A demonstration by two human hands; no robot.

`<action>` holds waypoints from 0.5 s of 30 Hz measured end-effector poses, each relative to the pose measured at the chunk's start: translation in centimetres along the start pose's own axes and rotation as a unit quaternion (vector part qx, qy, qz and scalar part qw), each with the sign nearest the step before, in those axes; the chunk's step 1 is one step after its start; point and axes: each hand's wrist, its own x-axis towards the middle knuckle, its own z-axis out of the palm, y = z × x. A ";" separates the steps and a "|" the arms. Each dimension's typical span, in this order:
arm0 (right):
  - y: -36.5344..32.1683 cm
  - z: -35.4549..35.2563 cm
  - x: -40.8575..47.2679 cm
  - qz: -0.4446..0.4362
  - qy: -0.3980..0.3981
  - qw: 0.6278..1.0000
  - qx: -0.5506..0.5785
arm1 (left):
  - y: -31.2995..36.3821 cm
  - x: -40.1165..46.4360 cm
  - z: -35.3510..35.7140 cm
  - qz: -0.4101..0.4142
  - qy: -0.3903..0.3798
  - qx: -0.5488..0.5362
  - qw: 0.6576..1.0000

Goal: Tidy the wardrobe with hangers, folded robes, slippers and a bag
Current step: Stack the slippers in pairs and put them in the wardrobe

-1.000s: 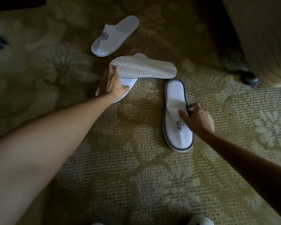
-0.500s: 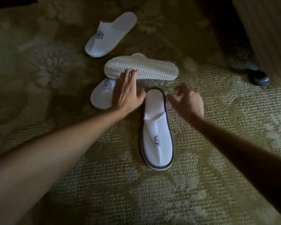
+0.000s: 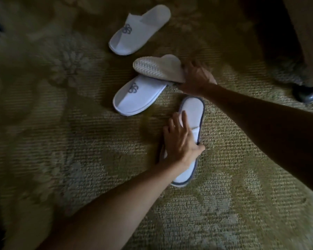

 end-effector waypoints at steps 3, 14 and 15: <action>0.4 -1.5 -3.0 0.004 0.029 0.998 0.063 | -1.7 0.7 -0.9 0.130 -0.017 0.046 0.990; 6.8 1.0 -18.9 0.067 -0.004 0.955 0.290 | -4.2 0.6 -3.1 0.557 -0.181 0.365 0.724; 6.7 1.4 -20.0 0.083 0.003 0.940 0.332 | -4.4 0.4 -3.3 0.552 -0.195 0.378 0.717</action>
